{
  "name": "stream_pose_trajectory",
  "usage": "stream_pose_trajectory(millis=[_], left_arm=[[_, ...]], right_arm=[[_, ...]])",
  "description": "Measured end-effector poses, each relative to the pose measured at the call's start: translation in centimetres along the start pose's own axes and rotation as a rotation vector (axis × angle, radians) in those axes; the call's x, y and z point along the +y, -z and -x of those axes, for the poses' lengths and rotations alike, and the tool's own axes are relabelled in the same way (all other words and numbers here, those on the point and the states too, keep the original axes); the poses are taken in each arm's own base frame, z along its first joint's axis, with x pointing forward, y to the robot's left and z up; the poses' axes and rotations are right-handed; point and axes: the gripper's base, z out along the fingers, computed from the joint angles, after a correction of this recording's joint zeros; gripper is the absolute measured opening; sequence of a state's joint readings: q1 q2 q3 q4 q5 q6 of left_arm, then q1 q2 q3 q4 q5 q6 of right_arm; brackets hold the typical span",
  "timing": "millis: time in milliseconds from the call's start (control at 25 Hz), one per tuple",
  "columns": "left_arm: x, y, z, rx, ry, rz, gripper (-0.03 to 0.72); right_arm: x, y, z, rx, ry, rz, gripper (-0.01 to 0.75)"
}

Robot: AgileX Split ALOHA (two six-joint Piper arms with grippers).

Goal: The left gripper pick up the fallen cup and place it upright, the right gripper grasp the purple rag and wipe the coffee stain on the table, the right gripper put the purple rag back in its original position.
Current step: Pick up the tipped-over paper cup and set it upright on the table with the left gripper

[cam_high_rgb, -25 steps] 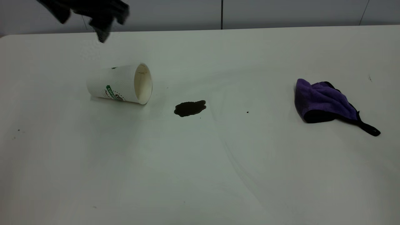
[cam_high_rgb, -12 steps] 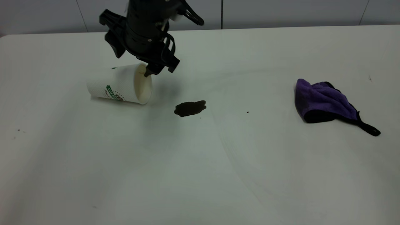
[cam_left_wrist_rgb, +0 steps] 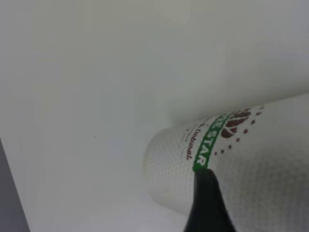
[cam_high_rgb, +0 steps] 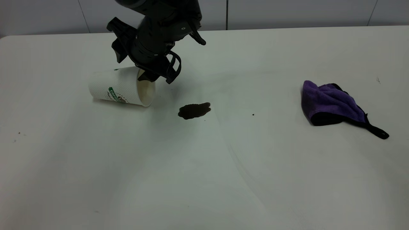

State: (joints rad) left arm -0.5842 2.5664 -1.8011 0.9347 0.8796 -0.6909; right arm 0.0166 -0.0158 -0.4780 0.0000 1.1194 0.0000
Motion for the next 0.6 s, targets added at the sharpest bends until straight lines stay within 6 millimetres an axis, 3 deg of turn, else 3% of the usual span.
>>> stream_pose_trajectory(millis=[120, 280, 320, 480, 600], left_arm=[[0.3, -0.9, -0.2, 0.018, 0.003, 0.006, 0.404], [0.7, -0.9, -0.3, 0.03, -0.016, 0.04, 0.114], [1.1, -0.6, -0.1, 0.03, -0.028, 0.052, 0.078], [3.5, 2.8, 1.4, 0.012, -0.021, -0.048, 0.018], [7.3, 6.4, 2.6, -0.027, 0.012, -0.184, 0.01]], right_arm=[[0.0, 0.0, 0.0, 0.0, 0.0, 0.0, 0.239], [0.0, 0.0, 0.0, 0.0, 0.0, 0.0, 0.239], [0.0, 0.0, 0.0, 0.0, 0.0, 0.0, 0.239], [0.0, 0.0, 0.0, 0.0, 0.0, 0.0, 0.239], [0.0, 0.0, 0.0, 0.0, 0.0, 0.0, 0.239]])
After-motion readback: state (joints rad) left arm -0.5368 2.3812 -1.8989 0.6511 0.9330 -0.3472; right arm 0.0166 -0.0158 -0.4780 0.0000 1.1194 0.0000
